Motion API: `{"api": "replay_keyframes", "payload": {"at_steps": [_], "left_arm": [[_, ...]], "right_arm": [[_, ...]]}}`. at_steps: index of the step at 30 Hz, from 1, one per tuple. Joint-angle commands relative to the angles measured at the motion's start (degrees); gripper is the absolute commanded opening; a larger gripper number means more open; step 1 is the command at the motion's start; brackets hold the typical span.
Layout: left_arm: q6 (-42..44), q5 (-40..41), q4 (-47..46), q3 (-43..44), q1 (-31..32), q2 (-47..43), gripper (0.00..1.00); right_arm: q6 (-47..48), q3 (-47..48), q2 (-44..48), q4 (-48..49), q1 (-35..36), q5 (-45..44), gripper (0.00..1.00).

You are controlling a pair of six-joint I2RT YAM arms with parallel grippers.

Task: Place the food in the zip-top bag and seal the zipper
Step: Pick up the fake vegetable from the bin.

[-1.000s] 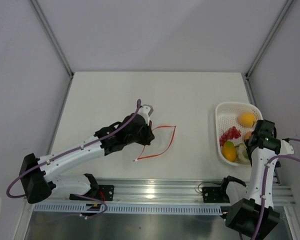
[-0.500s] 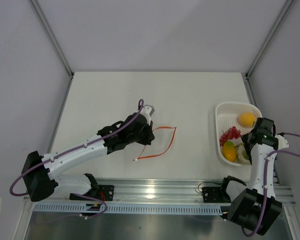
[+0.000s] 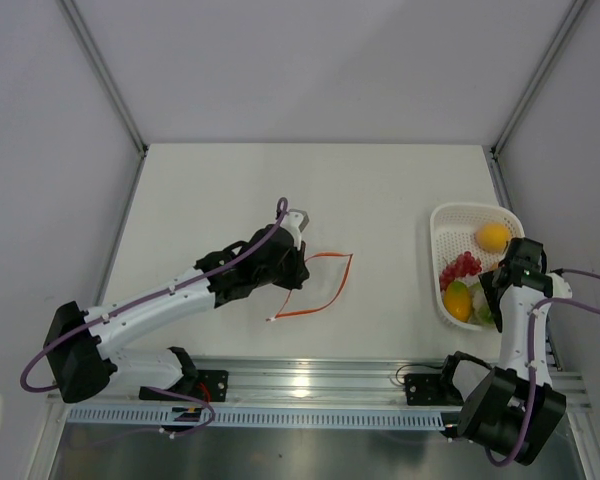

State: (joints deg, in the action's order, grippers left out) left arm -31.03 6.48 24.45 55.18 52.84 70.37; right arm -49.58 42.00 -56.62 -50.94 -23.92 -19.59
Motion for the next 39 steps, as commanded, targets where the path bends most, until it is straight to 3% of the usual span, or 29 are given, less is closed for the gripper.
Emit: {"api": "replay_keyframes", "payload": {"at_steps": [1,10,20,31,32,34,35,39], "left_arm": [[0.5,-1.2,-2.4,0.5,-0.5,0.4,0.01],[0.3,-1.7,-2.9,-0.6,-0.5,0.0,0.01],[0.5,-2.2,-3.2,-0.2,-0.6,0.4,0.01],[0.5,-2.2,-3.1,-0.1,-0.6,0.3,0.01],[0.4,-2.3,-3.1,-0.2,-0.6,0.5,0.01],[0.4,-2.7,-3.2,-0.2,-0.6,0.6,0.01],[0.3,-2.7,-3.4,-0.3,-0.6,0.6,0.01],[0.3,-2.4,-3.3,-0.5,-0.6,0.3,0.00]], "right_arm": [[-1.5,-1.0,-0.2,0.8,-0.3,-1.0,0.92],[-1.0,-2.6,-3.3,3.8,-0.3,-0.8,0.99],[-0.5,-5.0,-9.1,8.5,-0.3,-1.4,0.99],[1.9,-7.8,-6.7,13.1,-0.2,0.5,0.65],[2.3,-7.9,-6.2,13.4,-0.2,0.8,0.53],[2.7,-7.8,-4.6,13.6,-0.1,2.1,0.40],[3.0,-7.7,-4.1,13.4,0.2,2.5,0.28],[3.4,-6.8,-0.3,12.3,0.9,4.3,0.07]]}}
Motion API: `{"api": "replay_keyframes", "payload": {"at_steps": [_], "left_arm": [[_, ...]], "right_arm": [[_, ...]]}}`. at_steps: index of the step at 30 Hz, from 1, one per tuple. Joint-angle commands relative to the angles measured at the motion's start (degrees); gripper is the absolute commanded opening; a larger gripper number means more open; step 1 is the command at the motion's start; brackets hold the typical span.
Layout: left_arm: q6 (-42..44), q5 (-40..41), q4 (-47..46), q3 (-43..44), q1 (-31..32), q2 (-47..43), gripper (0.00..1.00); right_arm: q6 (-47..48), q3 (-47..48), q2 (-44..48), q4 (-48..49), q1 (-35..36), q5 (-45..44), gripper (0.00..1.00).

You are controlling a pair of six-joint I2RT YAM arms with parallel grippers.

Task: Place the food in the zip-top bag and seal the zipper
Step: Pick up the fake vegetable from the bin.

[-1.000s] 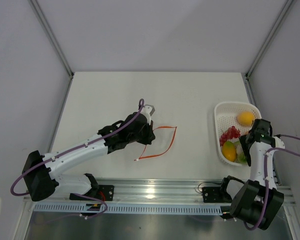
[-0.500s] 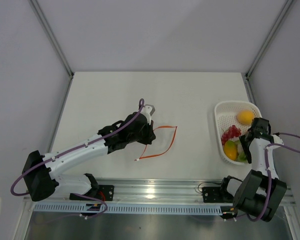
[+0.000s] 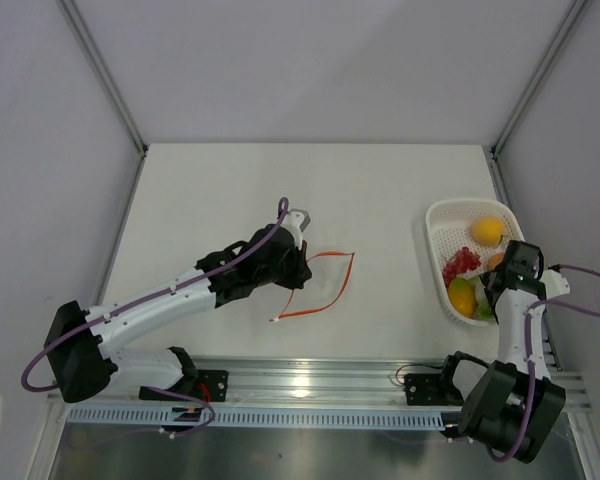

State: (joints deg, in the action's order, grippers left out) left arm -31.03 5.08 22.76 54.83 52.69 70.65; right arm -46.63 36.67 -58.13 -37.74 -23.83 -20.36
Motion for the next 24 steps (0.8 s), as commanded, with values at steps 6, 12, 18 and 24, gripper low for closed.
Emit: {"api": "replay_keyframes", "payload": {"at_steps": [6,12,18,24], "left_arm": [[0.3,-1.3,-1.8,0.0,-0.5,0.4,0.01],[0.1,-1.4,-1.9,-0.4,-0.5,0.0,0.01],[0.2,-1.7,-2.1,-0.4,-0.5,0.0,0.01],[-0.1,-2.1,-2.2,-0.4,-0.5,0.4,0.01]], "right_arm": [[-0.2,1.9,5.0,-4.4,3.4,4.6,0.00],[0.4,5.4,6.0,-7.2,4.1,5.1,0.00],[1.7,8.4,7.4,-8.3,4.3,6.0,0.00],[3.3,12.5,9.1,-10.2,5.1,6.9,0.00]]}}
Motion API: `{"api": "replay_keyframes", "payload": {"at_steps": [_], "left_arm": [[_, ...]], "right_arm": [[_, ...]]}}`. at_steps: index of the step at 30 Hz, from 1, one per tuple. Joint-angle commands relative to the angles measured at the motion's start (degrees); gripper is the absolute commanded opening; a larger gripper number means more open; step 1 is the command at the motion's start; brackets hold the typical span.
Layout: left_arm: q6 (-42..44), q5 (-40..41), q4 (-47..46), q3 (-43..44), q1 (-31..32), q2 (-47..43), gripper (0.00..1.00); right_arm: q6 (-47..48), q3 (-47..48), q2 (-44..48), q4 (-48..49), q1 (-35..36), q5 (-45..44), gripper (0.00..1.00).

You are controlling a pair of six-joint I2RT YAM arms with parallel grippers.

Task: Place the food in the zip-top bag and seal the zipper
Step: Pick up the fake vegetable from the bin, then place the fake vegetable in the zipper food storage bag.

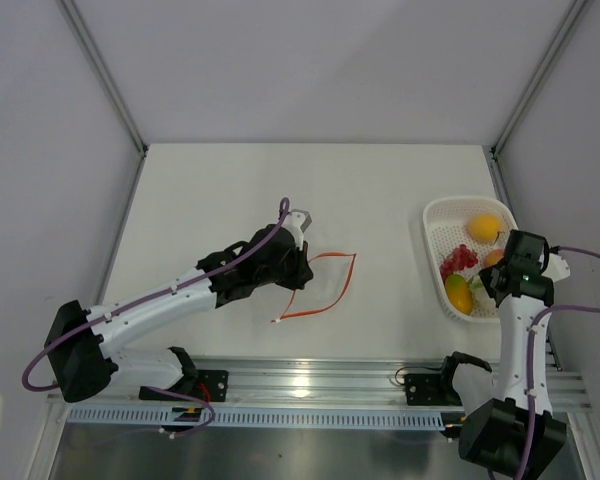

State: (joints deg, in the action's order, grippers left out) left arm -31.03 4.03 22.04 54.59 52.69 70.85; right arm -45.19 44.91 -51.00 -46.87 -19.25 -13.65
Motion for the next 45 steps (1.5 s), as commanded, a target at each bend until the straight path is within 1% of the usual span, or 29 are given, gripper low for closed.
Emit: {"api": "replay_keyframes", "payload": {"at_steps": [1,5,7,8,14,15,17,18,19,21,22,24,25,26,28,29,31,32,34,35,36,38,39,40,42,45], "left_arm": [[0.0,-1.0,-1.6,-0.2,-0.5,0.2,0.01],[0.1,-1.0,-1.5,0.6,-0.5,0.7,0.01],[0.8,-1.5,-1.0,2.0,-0.5,1.6,0.01],[1.0,-1.7,-0.7,2.5,-0.5,2.0,0.00],[2.6,-2.4,1.1,7.6,-0.6,5.0,0.01],[2.8,-2.7,1.2,8.0,-0.6,5.4,0.01],[3.2,-2.9,1.8,9.1,-0.7,6.4,0.01],[3.2,-3.6,1.7,9.3,-0.9,6.8,0.00],[3.2,-3.6,1.8,9.5,-1.3,7.0,0.01],[3.1,-6.2,1.8,10.6,-1.4,8.1,0.01],[3.1,-6.6,1.9,11.3,-1.4,8.4,0.01],[3.0,-7.3,2.2,12.6,-1.4,9.5,0.01],[3.0,-7.4,2.3,12.8,-1.4,9.8,0.01],[2.9,-7.5,2.4,13.3,-1.4,10.1,0.01],[2.6,-8.0,2.3,13.9,-1.4,10.9,0.01],[2.6,-8.2,2.1,14.1,-1.4,11.1,0.01],[2.2,-8.7,1.7,14.4,-1.4,11.7,0.00],[2.0,-8.9,1.6,14.9,-1.4,11.9,0.01],[2.0,-9.0,1.7,15.1,-1.4,12.6,0.01],[2.0,-8.9,1.8,15.5,-1.4,12.8,0.01],[2.1,-8.8,1.9,16.1,-1.5,13.1,0.01],[2.4,-8.2,2.7,16.8,-1.5,14.0,0.01],[2.5,-8.2,3.1,17.3,-1.6,14.4,0.01],[2.4,-8.1,3.3,17.3,-1.6,14.5,0.01],[2.3,-8.7,3.0,17.2,-1.6,14.3,0.01],[2.1,-9.0,2.7,17.0,-1.6,13.4,0.01]], "right_arm": [[2.4,5.0,2.0,-1.5,0.7,0.4,0.00],[6.0,8.1,2.9,-2.3,2.2,4.3,0.00],[8.4,9.5,3.2,-2.6,5.3,6.0,0.00],[8.8,10.1,3.2,-3.1,5.3,6.3,0.00],[12.6,15.7,4.1,-5.9,12.4,9.2,0.00],[13.3,16.4,4.6,-5.8,14.5,11.0,0.00],[15.3,18.4,5.6,-5.9,16.5,13.5,0.00],[15.9,19.1,5.8,-6.0,17.5,18.3,0.00],[16.6,19.9,5.9,-6.1,19.1,20.3,0.00],[17.2,21.5,5.7,-6.0,22.0,24.6,0.00],[17.2,21.9,5.7,-5.8,24.5,28.3,0.00],[16.4,22.9,5.7,-4.9,27.1,31.4,0.00],[15.8,23.1,5.7,-4.4,30.3,32.1,0.00],[14.4,23.3,5.7,-3.8,31.9,32.5,0.00],[12.7,23.3,5.6,-1.7,35.6,32.5,0.00],[11.1,23.4,5.3,-0.9,39.5,32.0,0.00],[9.4,23.6,4.3,0.8,43.5,30.4,0.00],[8.7,23.8,4.0,1.6,47.9,28.0,0.00],[6.8,25.0,2.7,2.2,52.2,24.7,0.00],[6.3,25.5,2.2,2.4,54.4,21.5,0.00],[5.5,26.0,1.9,2.5,58.6,19.7,0.00],[4.7,27.3,0.7,2.4,62.6,16.4,0.00],[4.1,27.6,0.4,2.8,66.0,13.9,0.00],[4.0,27.7,-0.3,3.0,67.4,13.7,0.00],[3.8,27.6,-1.4,3.5,70.2,10.3,0.00],[3.6,26.7,-3.2,4.6,71.6,9.4,0.00]]}}
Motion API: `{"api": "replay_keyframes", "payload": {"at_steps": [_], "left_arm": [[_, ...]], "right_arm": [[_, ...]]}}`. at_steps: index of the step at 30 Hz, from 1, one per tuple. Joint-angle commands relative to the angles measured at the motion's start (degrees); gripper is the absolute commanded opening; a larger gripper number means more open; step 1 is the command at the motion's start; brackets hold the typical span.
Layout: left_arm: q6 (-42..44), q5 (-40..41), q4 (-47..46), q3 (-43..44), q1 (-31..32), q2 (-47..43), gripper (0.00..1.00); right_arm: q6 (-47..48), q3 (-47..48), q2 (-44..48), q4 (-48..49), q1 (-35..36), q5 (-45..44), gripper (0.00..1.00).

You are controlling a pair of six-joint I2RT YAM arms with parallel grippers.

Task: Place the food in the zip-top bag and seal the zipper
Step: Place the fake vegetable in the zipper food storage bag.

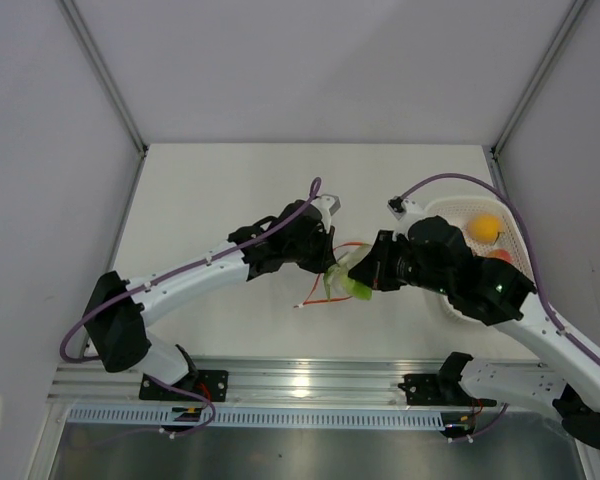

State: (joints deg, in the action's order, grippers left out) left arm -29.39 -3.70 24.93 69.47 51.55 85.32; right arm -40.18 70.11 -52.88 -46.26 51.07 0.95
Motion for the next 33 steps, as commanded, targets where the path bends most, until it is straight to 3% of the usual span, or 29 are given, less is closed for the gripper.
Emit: {"api": "replay_keyframes", "payload": {"at_steps": [1,13,20,24,25,26,27,29,33], "left_arm": [[0.6,-1.4,0.0,1.8,-0.5,-1.5,0.01],[-2.1,-5.5,-2.8,-3.0,-0.5,-9.6,0.00],[-3.6,-9.9,-4.9,-3.9,-0.5,-10.6,0.01],[-4.4,-11.0,-6.4,-5.0,-0.5,-10.8,0.01],[-4.5,-11.1,-6.6,-5.1,-0.5,-10.8,0.01],[-4.6,-11.0,-6.7,-5.3,-0.5,-11.0,0.01],[-4.6,-10.9,-6.7,-5.6,-0.5,-11.1,0.01],[-4.6,-10.6,-6.6,-5.8,-0.5,-11.1,0.01],[-5.2,-9.7,-7.0,-6.6,-0.5,-11.7,0.01]], "right_arm": [[-1.5,1.2,-1.6,4.3,1.6,-5.2,0.00],[-1.2,-6.7,-2.1,9.5,2.1,-6.5,0.00],[2.4,-10.6,-4.0,17.4,2.3,-1.0,0.00],[3.6,-9.6,-6.8,16.1,3.4,0.2,0.02],[3.7,-9.6,-7.1,15.7,3.4,-0.4,0.10],[3.4,-9.6,-7.0,15.0,3.5,-0.9,0.24],[3.3,-9.7,-6.4,14.7,3.4,-1.5,0.49],[3.2,-9.8,-5.3,13.9,3.5,-3.6,0.69],[3.4,-7.9,-2.7,9.7,3.5,-7.4,0.80]]}}
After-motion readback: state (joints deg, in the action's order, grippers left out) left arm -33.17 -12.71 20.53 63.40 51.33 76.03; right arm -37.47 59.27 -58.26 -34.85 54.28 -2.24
